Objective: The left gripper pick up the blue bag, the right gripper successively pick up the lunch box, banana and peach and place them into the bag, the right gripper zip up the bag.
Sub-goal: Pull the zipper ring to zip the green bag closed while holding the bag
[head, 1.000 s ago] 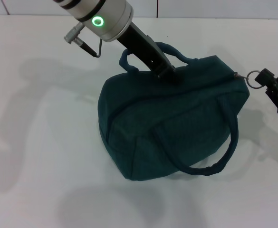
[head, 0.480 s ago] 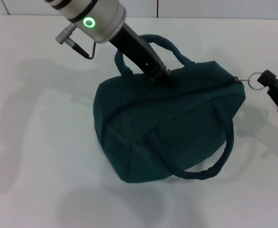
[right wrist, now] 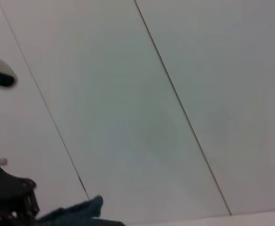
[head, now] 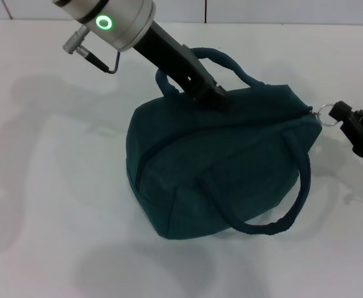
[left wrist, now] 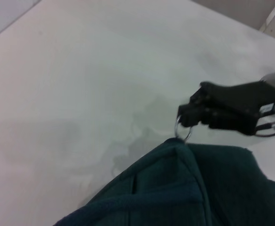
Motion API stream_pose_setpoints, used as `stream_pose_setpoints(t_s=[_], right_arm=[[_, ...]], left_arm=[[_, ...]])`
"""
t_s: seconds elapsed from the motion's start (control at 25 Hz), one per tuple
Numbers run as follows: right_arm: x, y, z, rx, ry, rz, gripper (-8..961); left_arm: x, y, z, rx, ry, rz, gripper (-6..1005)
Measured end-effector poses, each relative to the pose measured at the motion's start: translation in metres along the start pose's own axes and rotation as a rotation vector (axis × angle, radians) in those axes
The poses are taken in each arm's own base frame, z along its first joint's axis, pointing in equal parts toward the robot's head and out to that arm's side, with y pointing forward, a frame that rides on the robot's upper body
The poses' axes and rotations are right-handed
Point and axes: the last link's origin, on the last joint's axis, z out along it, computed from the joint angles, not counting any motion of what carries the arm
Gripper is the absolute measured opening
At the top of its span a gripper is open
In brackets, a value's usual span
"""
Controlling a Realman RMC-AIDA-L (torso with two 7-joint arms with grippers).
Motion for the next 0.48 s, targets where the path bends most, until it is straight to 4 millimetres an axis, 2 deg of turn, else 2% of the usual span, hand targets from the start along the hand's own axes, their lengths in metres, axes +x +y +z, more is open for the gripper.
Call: stream_pose_setpoints(t_s=[0.48], right_arm=[[0.0035,-0.0012,0.0046,0.012,0.026,-0.001,17]], left_arm=[[-0.0017,-0.0020,-0.0017,0.003,0.010,0.003,113]])
